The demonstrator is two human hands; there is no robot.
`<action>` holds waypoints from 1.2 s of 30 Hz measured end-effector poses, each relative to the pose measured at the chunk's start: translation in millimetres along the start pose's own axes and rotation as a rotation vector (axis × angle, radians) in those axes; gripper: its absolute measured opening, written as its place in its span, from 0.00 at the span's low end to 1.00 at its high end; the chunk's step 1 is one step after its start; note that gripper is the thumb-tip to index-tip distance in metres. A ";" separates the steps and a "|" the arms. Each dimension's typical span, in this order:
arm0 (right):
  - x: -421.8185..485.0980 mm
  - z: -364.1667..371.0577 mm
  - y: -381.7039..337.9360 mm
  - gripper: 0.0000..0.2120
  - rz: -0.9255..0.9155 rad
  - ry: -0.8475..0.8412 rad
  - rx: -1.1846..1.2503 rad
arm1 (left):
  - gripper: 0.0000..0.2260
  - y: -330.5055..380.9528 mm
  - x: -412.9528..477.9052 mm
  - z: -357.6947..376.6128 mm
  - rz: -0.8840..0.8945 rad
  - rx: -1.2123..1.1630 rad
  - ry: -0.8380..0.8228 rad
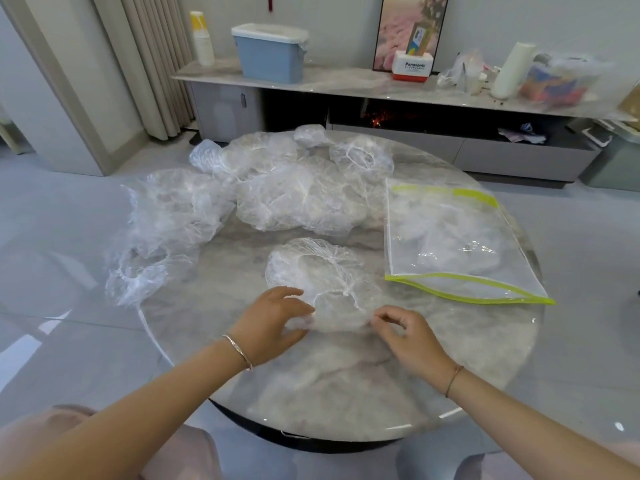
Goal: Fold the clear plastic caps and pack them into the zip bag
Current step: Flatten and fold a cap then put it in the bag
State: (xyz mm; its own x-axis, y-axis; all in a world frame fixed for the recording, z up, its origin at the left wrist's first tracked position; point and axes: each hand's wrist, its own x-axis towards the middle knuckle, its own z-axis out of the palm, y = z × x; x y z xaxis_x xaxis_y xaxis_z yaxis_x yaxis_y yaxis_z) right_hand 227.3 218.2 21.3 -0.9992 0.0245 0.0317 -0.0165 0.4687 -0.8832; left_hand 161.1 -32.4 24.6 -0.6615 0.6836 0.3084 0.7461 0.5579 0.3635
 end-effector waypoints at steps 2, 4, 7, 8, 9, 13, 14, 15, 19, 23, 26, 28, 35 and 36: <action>3.6 -3.2 -4.9 0.11 0.090 0.047 0.158 | 0.11 13.2 2.4 -8.4 -0.191 -0.313 0.010; 5.2 -4.4 -2.6 0.10 0.156 0.075 0.195 | 0.08 24.9 4.4 -9.6 -0.358 -0.559 -0.079; 4.6 -5.3 5.1 0.05 0.234 0.072 0.169 | 0.07 29.5 8.6 -4.1 -0.515 -0.649 -0.088; 4.7 -6.4 7.4 0.03 0.254 0.069 0.154 | 0.07 28.8 9.5 -0.8 -0.567 -0.650 -0.083; 4.8 -7.3 9.1 0.01 0.263 0.070 0.126 | 0.06 27.0 10.0 2.6 -0.601 -0.614 -0.077; 3.3 -8.7 16.7 0.06 0.122 0.143 -0.260 | 0.20 19.6 4.2 14.0 -0.430 -0.150 0.017; 1.8 -8.4 16.3 0.08 0.032 0.177 -0.366 | 0.21 19.8 2.6 14.2 -0.317 -0.069 0.039; -0.4 -7.3 14.6 0.10 -0.078 0.194 -0.441 | 0.22 20.9 1.9 14.4 -0.205 -0.023 0.030; -9.9 4.2 4.5 0.21 -0.384 0.064 -0.603 | 0.30 25.4 -1.8 28.2 -0.002 0.052 -0.229; -13.3 16.5 15.4 0.35 -0.283 -0.208 -0.728 | 0.34 18.8 -6.4 46.0 -0.043 0.130 -0.321; -10.6 14.7 33.5 0.37 -0.233 -0.258 -0.832 | 0.37 14.2 -4.6 45.9 -0.087 0.174 -0.431; -10.3 13.2 39.3 0.32 -0.208 -0.289 -0.886 | 0.42 13.8 -2.6 42.4 -0.087 0.208 -0.478; -7.0 11.8 36.1 0.36 -0.204 -0.353 -0.906 | 0.39 5.7 -2.1 31.5 0.037 0.266 -0.352; -7.2 10.5 34.5 0.36 -0.203 -0.358 -0.902 | 0.38 5.7 -1.0 29.3 0.079 0.305 -0.340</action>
State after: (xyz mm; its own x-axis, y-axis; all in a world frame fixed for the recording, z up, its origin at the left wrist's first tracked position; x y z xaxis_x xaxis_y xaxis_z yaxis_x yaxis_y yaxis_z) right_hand 233.6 224.9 -14.3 -0.9350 -0.3293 -0.1312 -0.3033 0.9348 -0.1847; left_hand 168.2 -16.2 0.6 -0.5768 0.8169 0.0007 0.8155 0.5757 0.0595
